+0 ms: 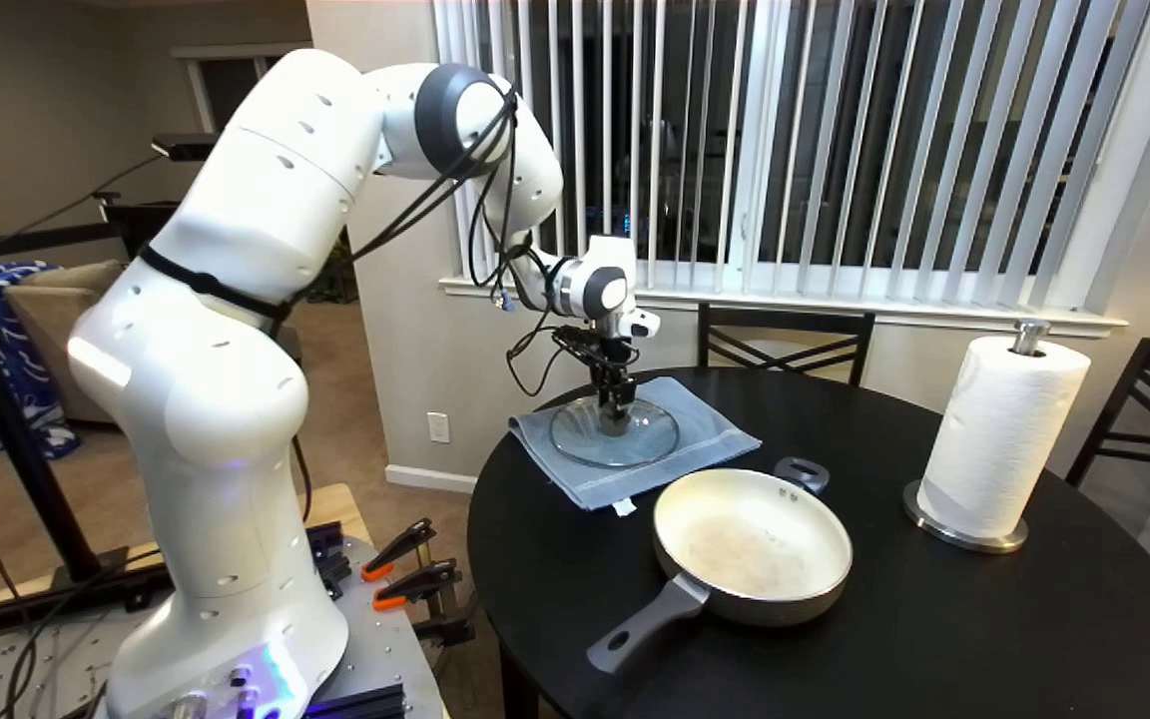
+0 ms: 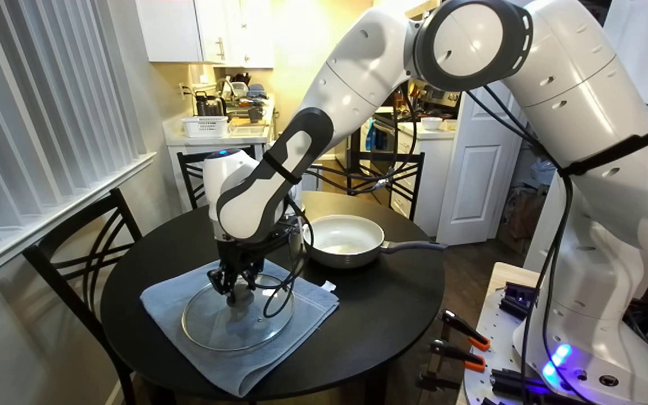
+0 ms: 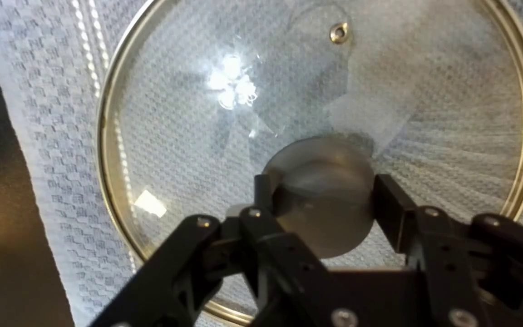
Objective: Put the glass lid on the pan.
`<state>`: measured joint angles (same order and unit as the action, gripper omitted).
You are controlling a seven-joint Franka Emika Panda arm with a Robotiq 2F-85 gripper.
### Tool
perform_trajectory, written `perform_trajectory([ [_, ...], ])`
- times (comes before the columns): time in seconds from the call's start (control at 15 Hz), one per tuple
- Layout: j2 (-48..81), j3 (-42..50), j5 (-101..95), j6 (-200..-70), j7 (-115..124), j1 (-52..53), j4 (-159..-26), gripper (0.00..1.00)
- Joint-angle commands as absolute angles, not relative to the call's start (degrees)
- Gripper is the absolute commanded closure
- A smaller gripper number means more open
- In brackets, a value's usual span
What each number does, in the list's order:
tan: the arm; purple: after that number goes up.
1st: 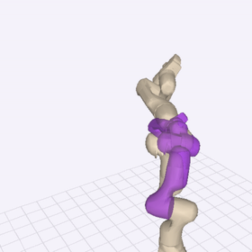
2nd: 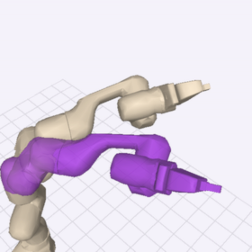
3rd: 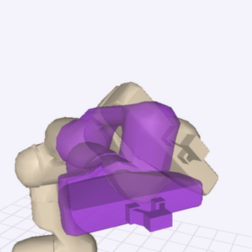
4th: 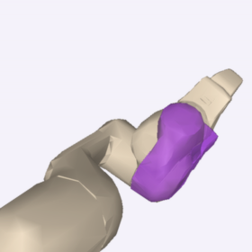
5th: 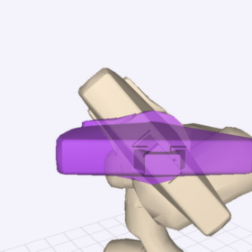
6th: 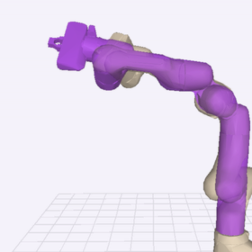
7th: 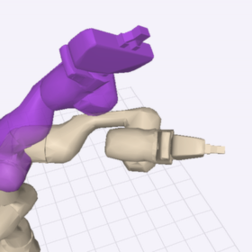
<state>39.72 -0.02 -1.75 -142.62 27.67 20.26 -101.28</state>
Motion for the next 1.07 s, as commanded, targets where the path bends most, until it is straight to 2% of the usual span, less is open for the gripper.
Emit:
perform_trajectory([
  [0.0,33.7,-1.3,0.1,-145.3,28.0,19.7,-105.2,0.68],
  [0.6,25.4,0.8,-1.0,-143.8,28.2,17.9,-111.0,0.68],
  [1.0,15.6,3.7,0.2,-145.1,27.9,11.4,-120.9,0.68],
])
